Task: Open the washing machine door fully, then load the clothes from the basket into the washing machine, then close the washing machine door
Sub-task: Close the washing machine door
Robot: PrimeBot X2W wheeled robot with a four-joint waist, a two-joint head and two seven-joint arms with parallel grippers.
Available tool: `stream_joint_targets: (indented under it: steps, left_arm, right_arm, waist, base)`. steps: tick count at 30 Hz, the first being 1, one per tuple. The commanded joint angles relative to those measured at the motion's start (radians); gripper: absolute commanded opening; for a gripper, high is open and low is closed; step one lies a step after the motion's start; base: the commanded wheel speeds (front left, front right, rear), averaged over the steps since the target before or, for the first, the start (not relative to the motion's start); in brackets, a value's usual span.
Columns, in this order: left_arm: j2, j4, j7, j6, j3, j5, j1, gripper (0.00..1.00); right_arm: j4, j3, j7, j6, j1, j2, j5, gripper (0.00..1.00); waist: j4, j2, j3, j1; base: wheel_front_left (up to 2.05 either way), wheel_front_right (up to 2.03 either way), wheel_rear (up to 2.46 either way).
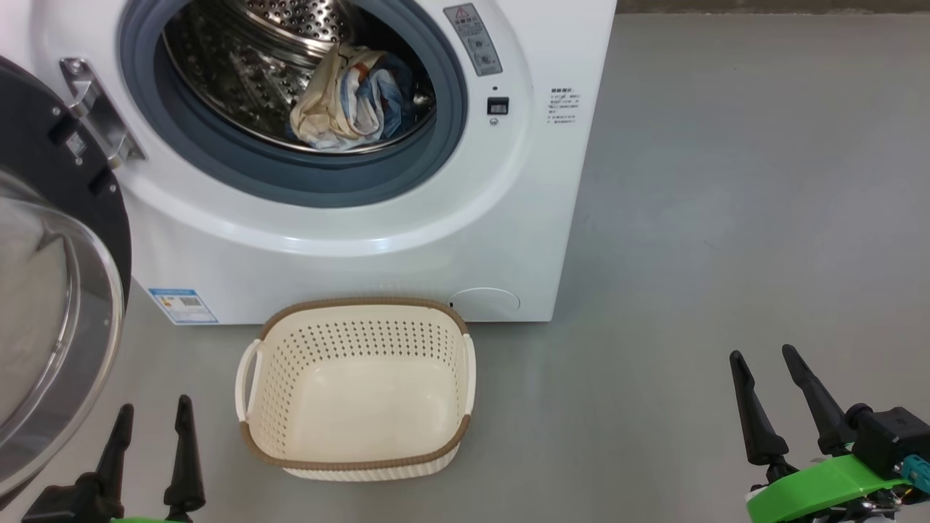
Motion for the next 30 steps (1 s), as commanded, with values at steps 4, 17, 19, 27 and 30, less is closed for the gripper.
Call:
stream_joint_targets:
  steps: [4,17,19,27,30]
  left_arm:
    - [0.025,-0.031,-0.006,0.000,0.025,0.000,-0.017,1.00]
    - [0.014,-0.029,-0.006,0.000,0.025,-0.003,-0.018,1.00]
    - [0.010,-0.032,-0.006,0.000,0.030,-0.005,-0.022,1.00]
    - [-0.016,-0.044,-0.006,0.000,0.066,-0.006,-0.024,1.00]
    - [-0.026,-0.043,-0.006,0.000,0.078,-0.006,-0.023,1.00]
  right_arm:
    - [-0.027,0.017,-0.008,0.004,-0.018,-0.016,0.003,1.00]
    - [-0.032,0.021,-0.008,0.004,-0.024,-0.016,-0.002,1.00]
    - [-0.034,0.024,-0.008,0.004,-0.026,-0.018,-0.002,1.00]
    - [-0.036,0.058,-0.008,0.004,-0.056,-0.030,-0.005,1.00]
    - [-0.034,0.077,-0.008,0.004,-0.074,-0.035,-0.004,1.00]
  waist:
    - [0.003,0.0000,0.003,0.0001]
    - [0.033,0.0000,0.012,0.0001]
    - [0.050,0.0000,0.017,0.0001]
    - [0.145,0.0000,0.038,0.0001]
    - [0.188,0.0000,0.044,0.0001]
  base:
    - [-0.48,0.48,0.00]
    - [-0.01,0.01,0.00]
    - [0.00,0.00,0.00]
    - [0.00,0.00,0.00]
    - [0.00,0.00,0.00]
